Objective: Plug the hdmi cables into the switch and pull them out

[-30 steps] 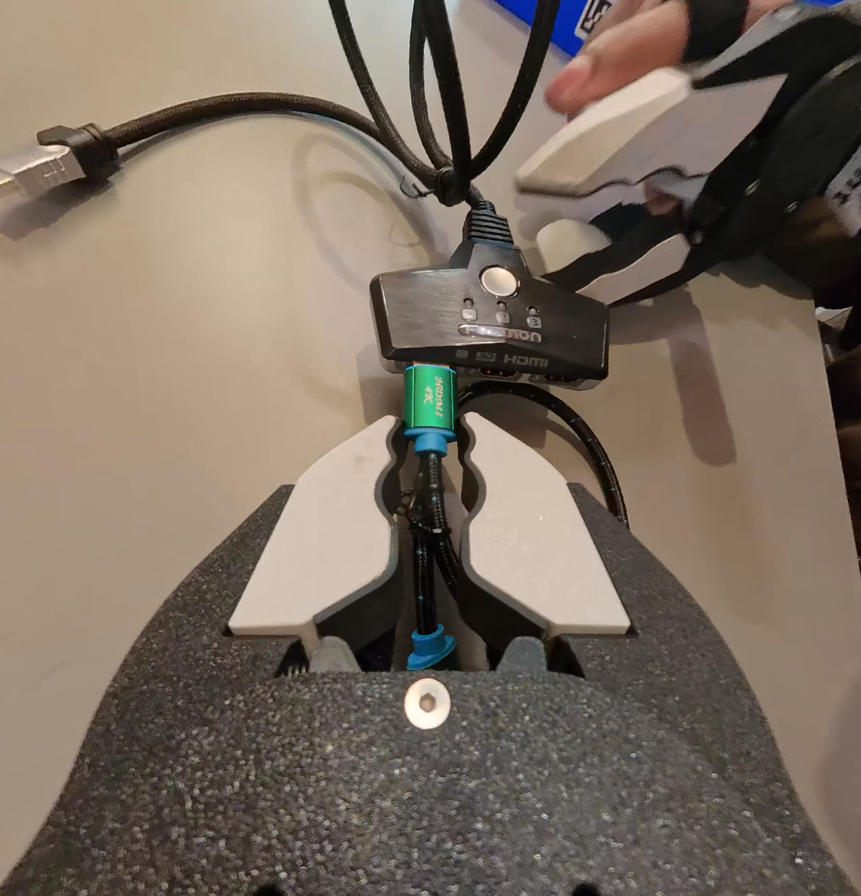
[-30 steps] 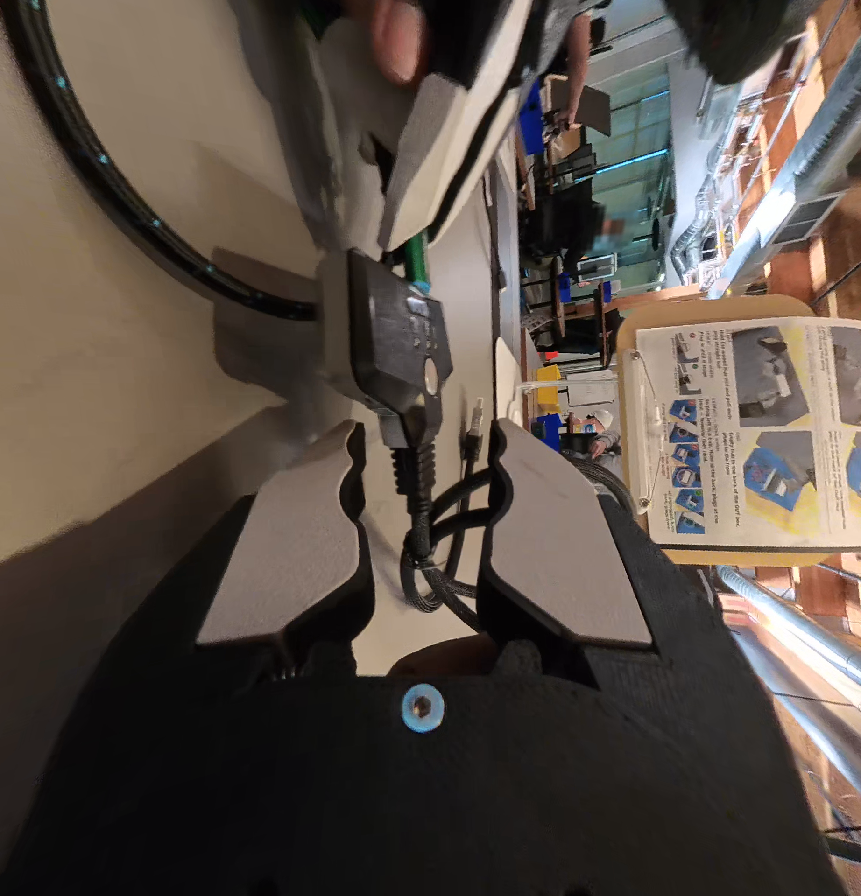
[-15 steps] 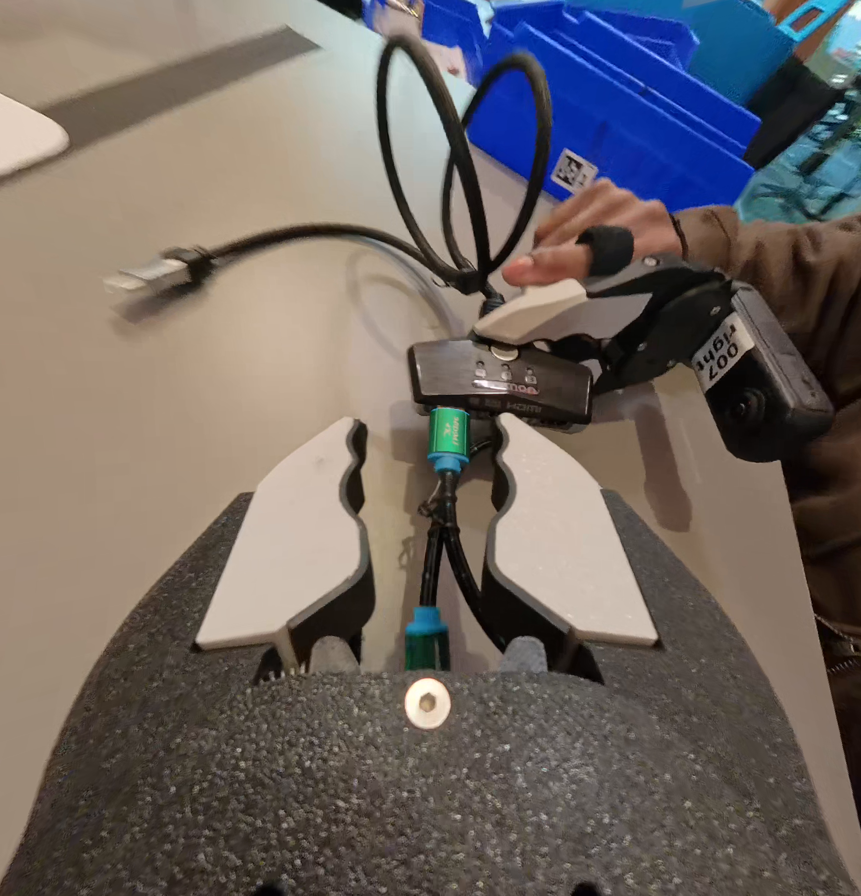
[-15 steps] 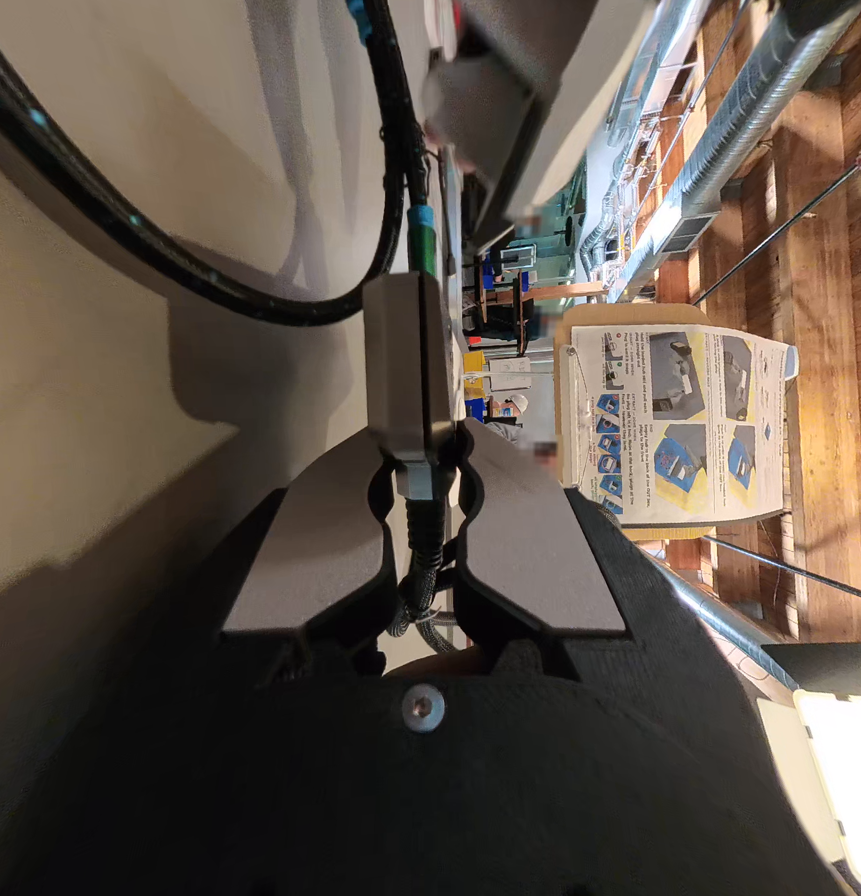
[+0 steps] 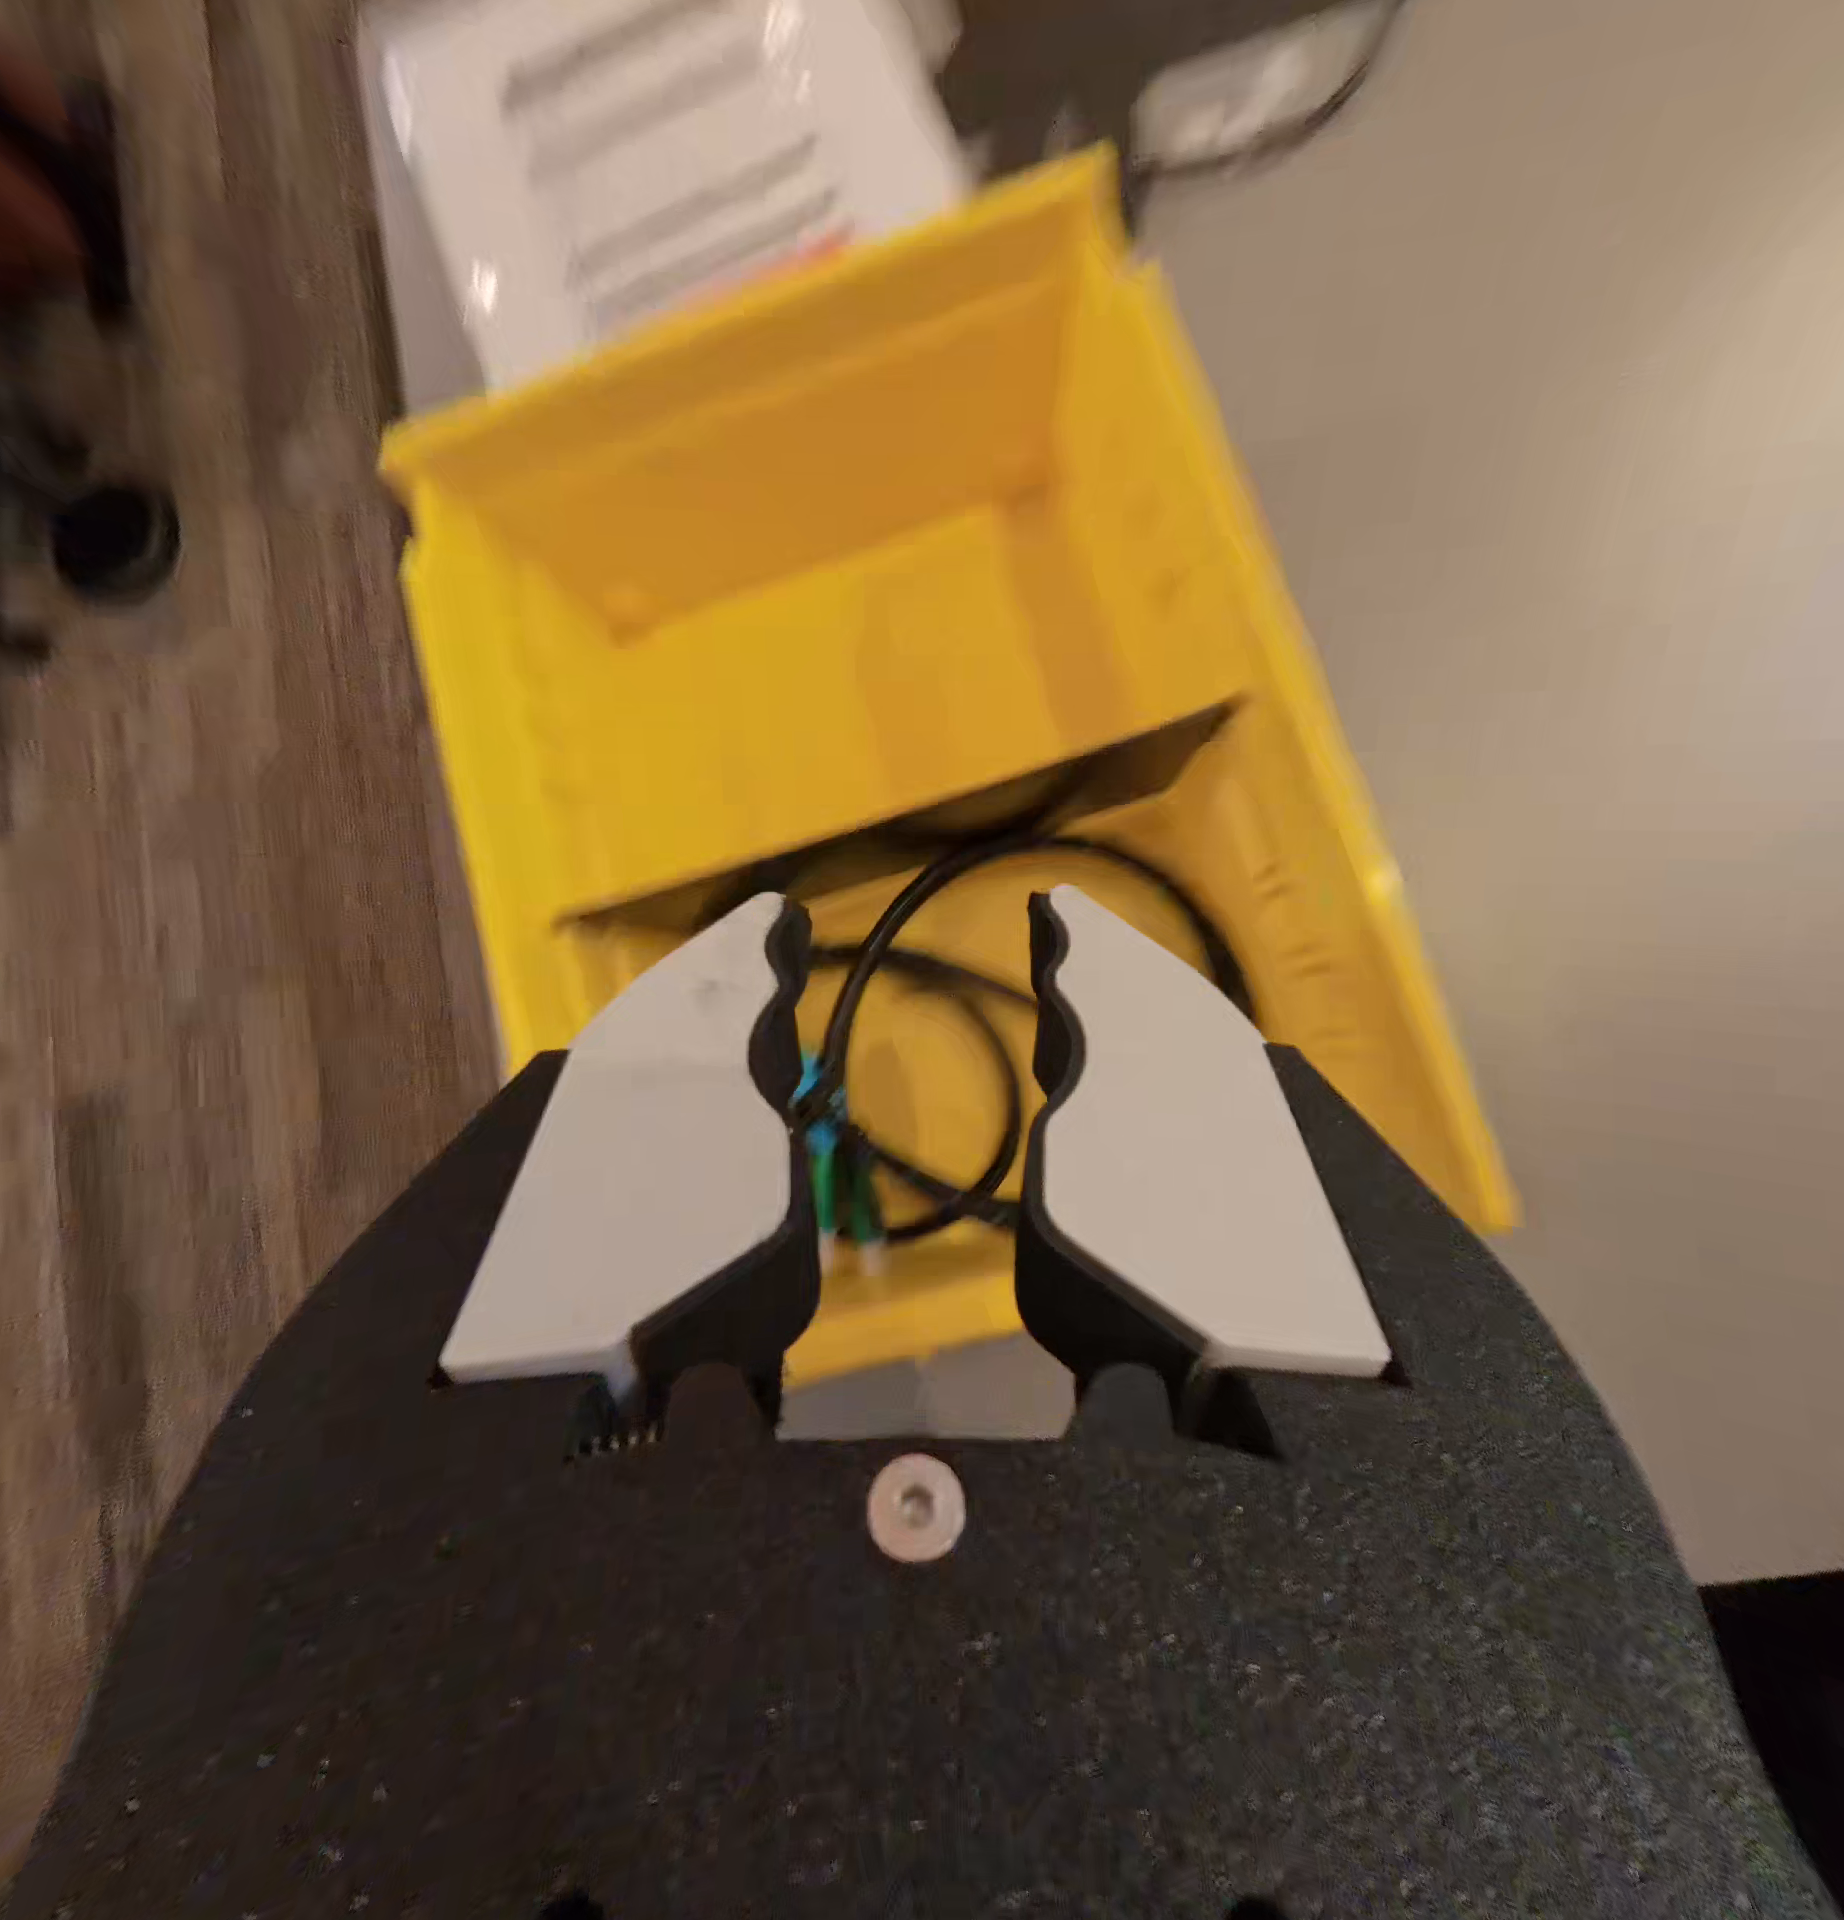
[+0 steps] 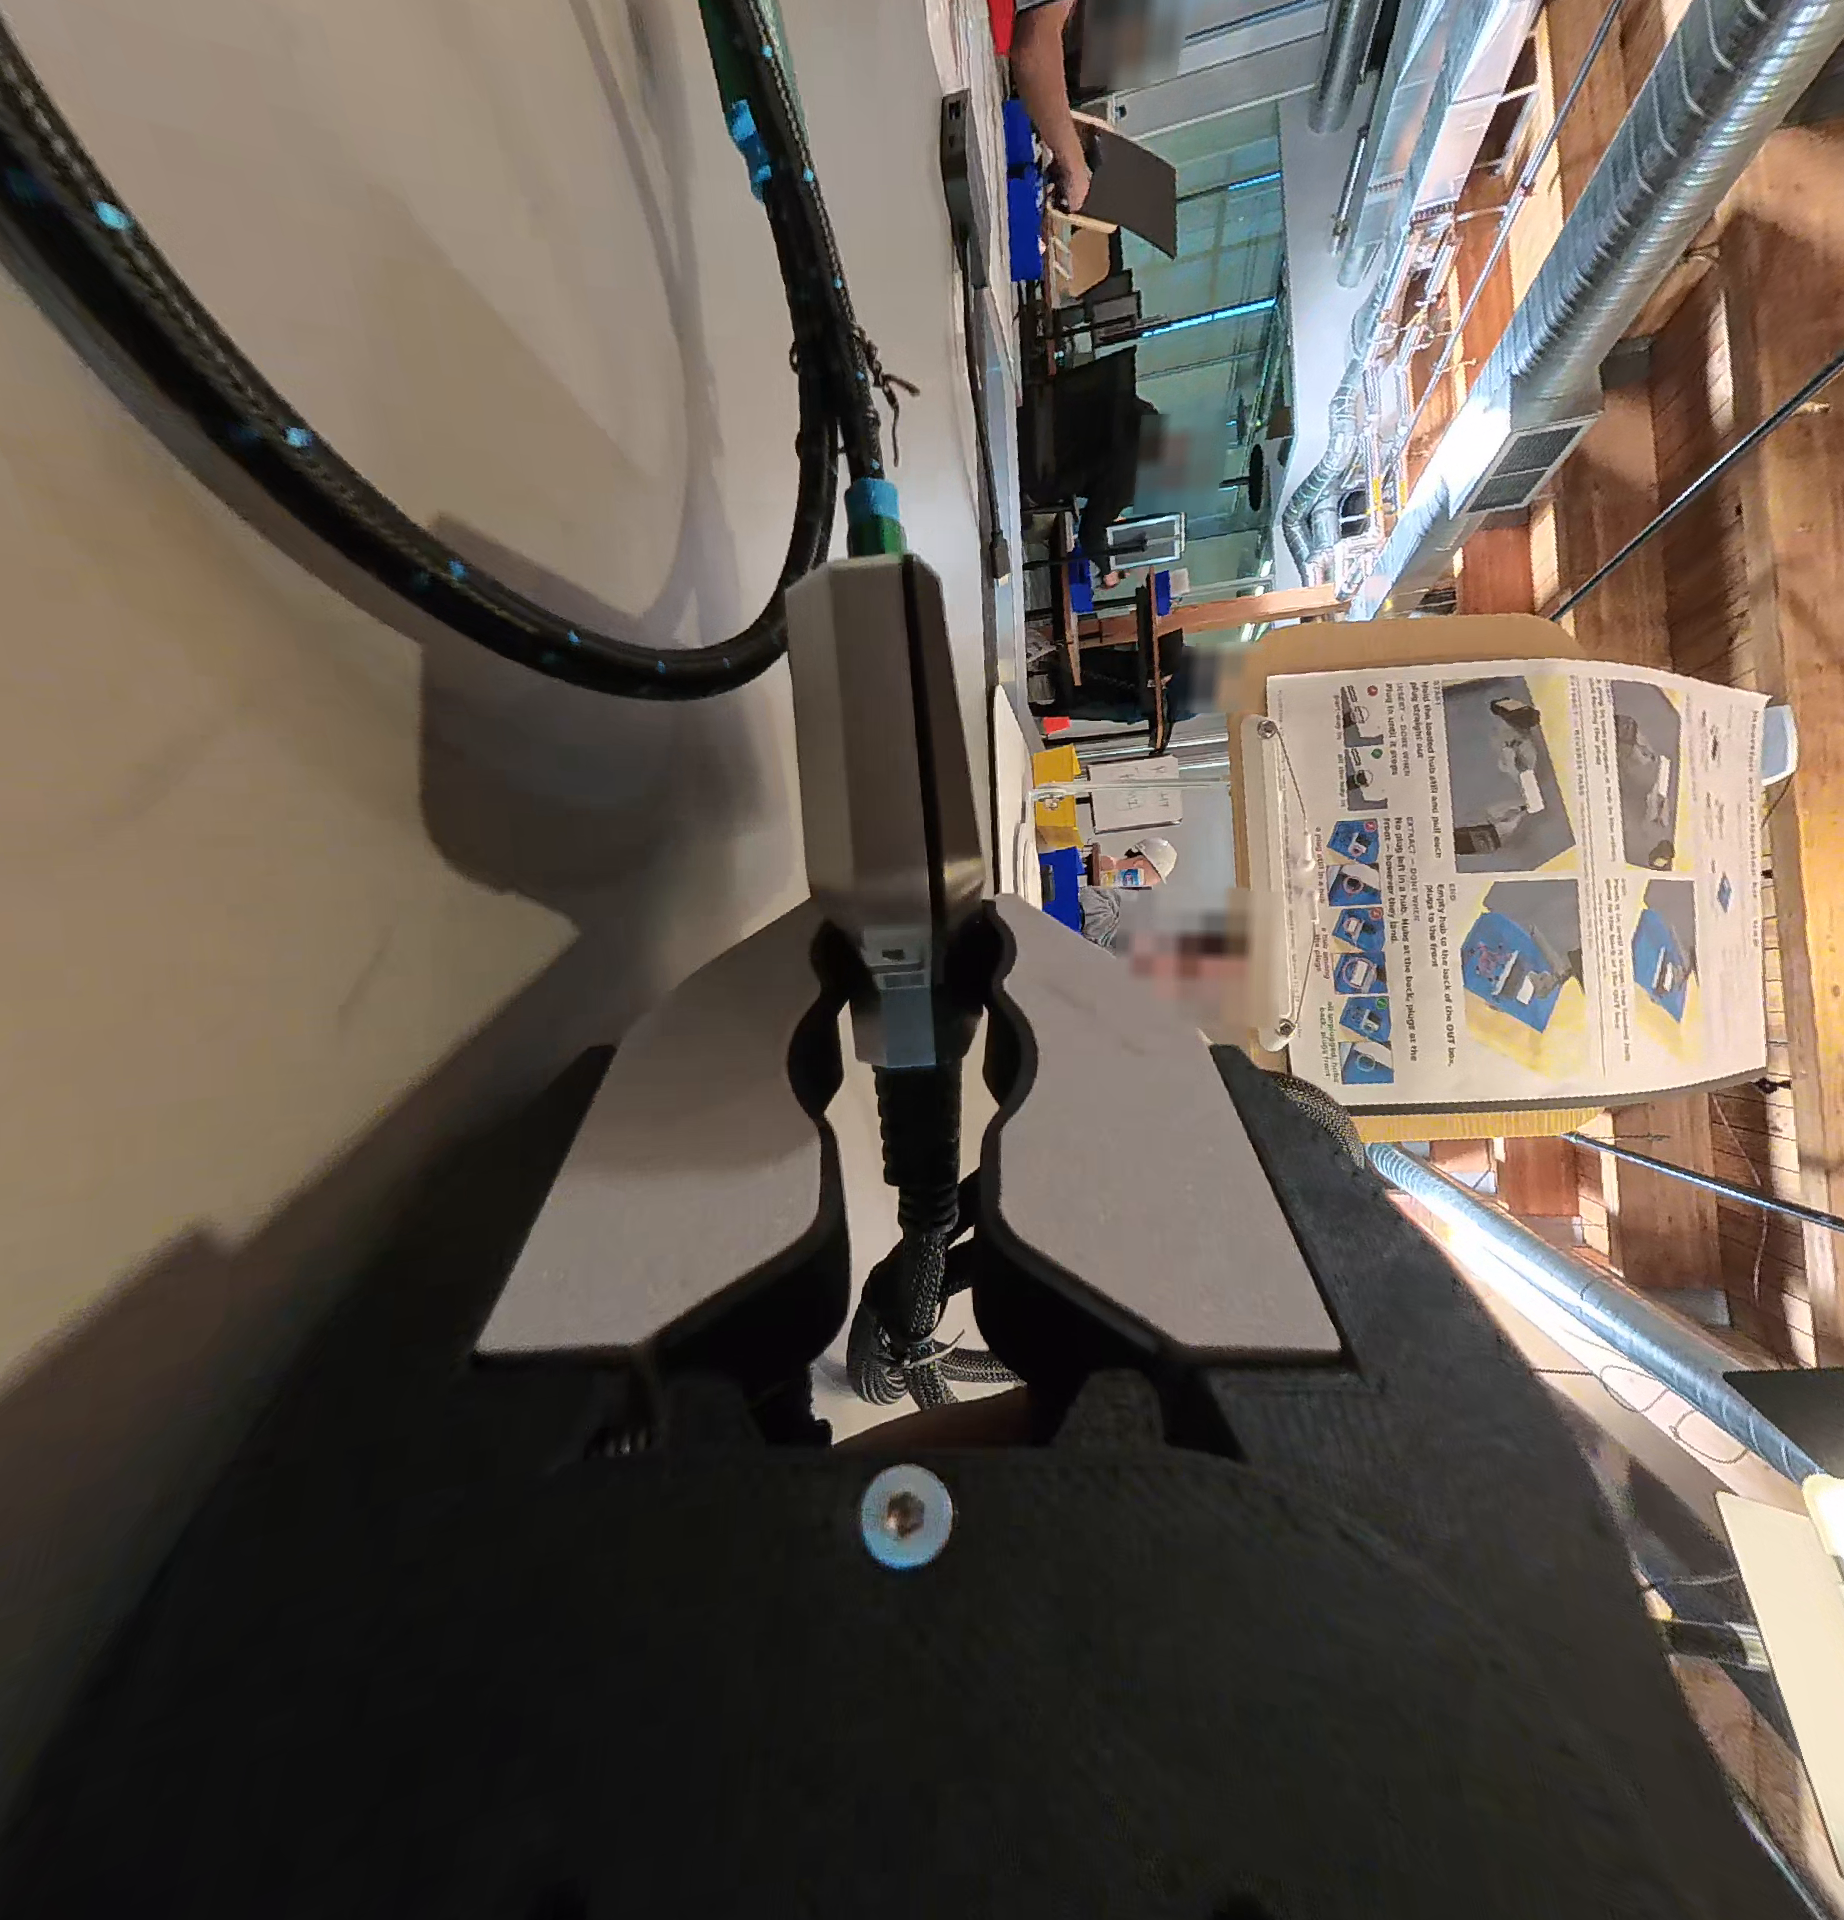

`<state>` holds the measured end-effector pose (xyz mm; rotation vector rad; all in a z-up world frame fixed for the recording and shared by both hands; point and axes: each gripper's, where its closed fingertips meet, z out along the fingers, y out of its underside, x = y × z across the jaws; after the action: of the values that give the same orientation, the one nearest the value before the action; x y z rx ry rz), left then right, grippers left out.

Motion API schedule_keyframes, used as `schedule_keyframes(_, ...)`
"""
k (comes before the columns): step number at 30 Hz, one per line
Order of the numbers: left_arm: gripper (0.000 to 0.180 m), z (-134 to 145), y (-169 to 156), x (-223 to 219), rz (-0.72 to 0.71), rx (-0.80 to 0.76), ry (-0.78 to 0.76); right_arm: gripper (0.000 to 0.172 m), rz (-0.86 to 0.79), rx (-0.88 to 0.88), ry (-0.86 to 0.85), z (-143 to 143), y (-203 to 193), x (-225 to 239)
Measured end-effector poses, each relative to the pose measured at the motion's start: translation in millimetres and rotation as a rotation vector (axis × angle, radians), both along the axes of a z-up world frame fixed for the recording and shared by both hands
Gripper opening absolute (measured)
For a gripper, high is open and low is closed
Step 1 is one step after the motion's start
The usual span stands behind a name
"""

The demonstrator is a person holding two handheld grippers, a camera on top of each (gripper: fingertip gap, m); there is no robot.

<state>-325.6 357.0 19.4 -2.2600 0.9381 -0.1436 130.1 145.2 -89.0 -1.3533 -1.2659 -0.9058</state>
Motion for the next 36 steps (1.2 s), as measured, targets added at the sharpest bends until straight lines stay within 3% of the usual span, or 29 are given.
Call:
schedule_keyframes(3,0.035,-42,6,-43,0.117,-0.153,0.111,0.023,-0.002,-0.005,0.003,-1,0,0)
schedule_keyframes(8,0.039,-95,8,-63,0.18,-0.258,0.269,0.023,-0.001,-0.012,0.007,-1,-1,0)
schedule_keyframes(17,0.03,-114,8,-72,0.194,-0.27,0.475,0.023,0.009,-0.029,0.023,-2,-2,-1)
schedule_keyframes(21,0.025,-110,10,-73,0.168,-0.224,0.461,0.023,0.018,-0.044,0.046,-2,-4,-3)
schedule_keyframes(25,0.024,-65,9,-73,0.184,-0.087,0.455,0.024,0.022,-0.047,0.05,-2,-5,-4)
schedule_keyframes(29,0.023,31,3,-55,0.15,0.18,0.433,0.024,0.022,-0.047,0.057,-1,-5,-4)
schedule_keyframes(31,0.023,80,-12,-21,0.047,0.306,0.364,0.024,0.019,-0.044,0.064,0,-5,-3)
schedule_keyframes(33,0.023,116,-36,31,-0.154,0.409,0.28,0.024,0.016,-0.038,0.072,1,-4,-3)
schedule_keyframes(36,0.024,127,-82,117,-0.497,0.473,0.2,0.024,0.016,-0.026,0.072,3,-4,-2)
